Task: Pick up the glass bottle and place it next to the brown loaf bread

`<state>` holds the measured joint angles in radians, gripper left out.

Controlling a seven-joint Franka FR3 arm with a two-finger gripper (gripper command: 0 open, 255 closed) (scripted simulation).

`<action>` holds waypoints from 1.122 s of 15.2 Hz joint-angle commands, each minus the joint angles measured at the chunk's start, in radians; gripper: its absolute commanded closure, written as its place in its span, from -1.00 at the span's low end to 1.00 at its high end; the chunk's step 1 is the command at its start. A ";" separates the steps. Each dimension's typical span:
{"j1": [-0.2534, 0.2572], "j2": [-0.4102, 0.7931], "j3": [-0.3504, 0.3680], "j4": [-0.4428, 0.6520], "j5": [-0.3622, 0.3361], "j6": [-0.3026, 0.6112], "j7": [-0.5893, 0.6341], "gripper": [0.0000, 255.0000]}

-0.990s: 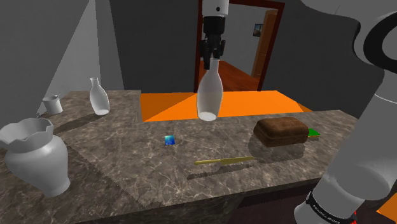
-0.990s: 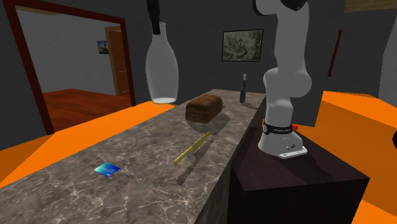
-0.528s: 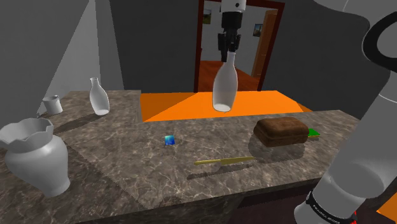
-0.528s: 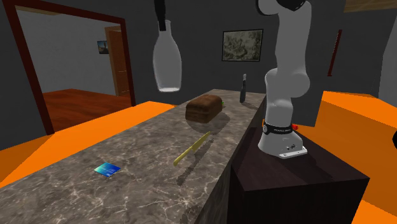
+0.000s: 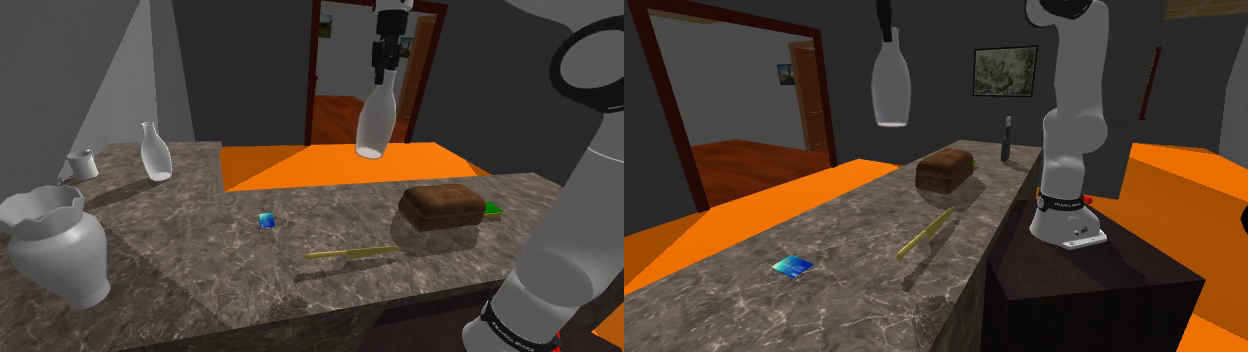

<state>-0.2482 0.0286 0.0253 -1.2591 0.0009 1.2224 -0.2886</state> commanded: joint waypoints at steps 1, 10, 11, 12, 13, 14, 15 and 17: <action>-0.024 0.020 -0.022 0.046 -0.003 -0.025 -0.049 1.00; -0.164 0.239 -0.119 0.438 0.009 -0.198 -0.279 1.00; -0.180 0.274 -0.124 0.500 0.013 -0.224 -0.296 1.00; -0.176 0.241 -0.123 0.431 0.009 -0.188 -0.295 1.00; -0.173 0.215 -0.123 0.374 0.006 -0.158 -0.293 1.00; -0.171 0.193 -0.123 0.324 0.004 -0.130 -0.292 1.00; -0.168 0.173 -0.122 0.279 0.001 -0.104 -0.290 1.00; -0.165 0.139 -0.121 0.199 -0.002 -0.058 -0.288 1.00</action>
<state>-0.4144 0.1822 -0.0959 -1.0233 0.0004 1.1409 -0.5770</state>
